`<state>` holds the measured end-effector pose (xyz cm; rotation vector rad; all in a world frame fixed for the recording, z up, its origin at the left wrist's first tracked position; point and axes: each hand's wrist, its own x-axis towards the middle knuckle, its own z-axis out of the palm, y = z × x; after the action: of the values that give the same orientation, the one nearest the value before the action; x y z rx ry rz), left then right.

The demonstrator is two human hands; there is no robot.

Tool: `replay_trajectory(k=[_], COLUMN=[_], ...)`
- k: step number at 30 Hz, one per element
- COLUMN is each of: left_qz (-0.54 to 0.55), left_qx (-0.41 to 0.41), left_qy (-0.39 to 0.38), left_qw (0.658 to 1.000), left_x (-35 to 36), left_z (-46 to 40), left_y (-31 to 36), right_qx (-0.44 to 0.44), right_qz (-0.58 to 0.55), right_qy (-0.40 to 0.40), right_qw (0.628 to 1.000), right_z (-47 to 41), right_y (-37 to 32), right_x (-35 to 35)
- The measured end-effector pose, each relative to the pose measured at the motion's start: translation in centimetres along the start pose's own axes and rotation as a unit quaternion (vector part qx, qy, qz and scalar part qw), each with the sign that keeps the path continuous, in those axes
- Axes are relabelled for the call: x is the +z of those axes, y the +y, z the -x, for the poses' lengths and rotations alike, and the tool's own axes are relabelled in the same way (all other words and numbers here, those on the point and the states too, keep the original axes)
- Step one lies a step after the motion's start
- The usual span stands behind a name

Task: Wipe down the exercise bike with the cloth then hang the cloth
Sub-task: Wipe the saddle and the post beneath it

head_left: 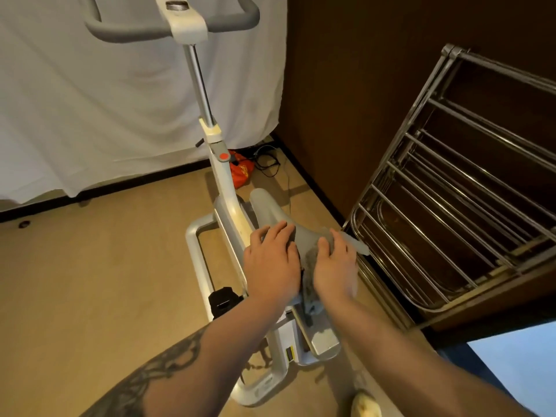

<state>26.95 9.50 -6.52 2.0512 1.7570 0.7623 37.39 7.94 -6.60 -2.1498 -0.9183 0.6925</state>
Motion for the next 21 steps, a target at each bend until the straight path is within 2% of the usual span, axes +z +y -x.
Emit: replay_trajectory(k=[4,7,10,11,12,14,16,17,19,21], left_qz=[0.074,0.078,0.065,0.063,0.061,0.064,0.070,0.071,0.071,0.084], left_qx=[-0.026,-0.028,-0.027,-0.027,-0.025,-0.022,-0.024,-0.026,-0.030,-0.039], left_qy=[0.018,0.014,-0.002,-0.002,-0.001,0.004,0.003,0.002,-0.001,0.003], left_qw=[0.997,0.996,0.997,0.998,0.998,0.998,0.997,0.997,0.997,0.996], left_x=[0.2,-0.2,-0.2,-0.2,-0.2,-0.3,-0.3,-0.4,-0.4,-0.4], left_z=[0.3,0.3,0.4,0.4,0.5,0.4,0.4,0.2,0.3,0.5], left_y=[-0.2,-0.1,0.1,0.0,0.0,0.1,0.2,0.3,0.2,0.2], right_qx=[-0.025,-0.067,0.019,0.029,0.015,-0.064,-0.128,-0.125,-0.059,-0.047], right_qz=[0.044,0.079,0.034,0.032,0.064,0.156,0.189,0.187,0.164,0.137], right_qy=[-0.034,-0.048,-0.147,-0.151,-0.138,-0.060,-0.047,-0.068,-0.111,-0.082], right_qw=[0.998,0.993,0.988,0.988,0.988,0.984,0.973,0.972,0.978,0.986], right_z=[0.0,0.5,-3.7,-3.8,-3.2,-0.7,0.3,-0.9,-3.2,-2.3], right_y=[-0.3,0.1,-1.7,-2.1,-1.9,-0.7,-0.4,-0.8,-1.9,-1.9], right_x=[-0.1,-0.7,-1.6,-1.5,-1.2,-0.5,-0.9,-1.1,-1.3,-0.8])
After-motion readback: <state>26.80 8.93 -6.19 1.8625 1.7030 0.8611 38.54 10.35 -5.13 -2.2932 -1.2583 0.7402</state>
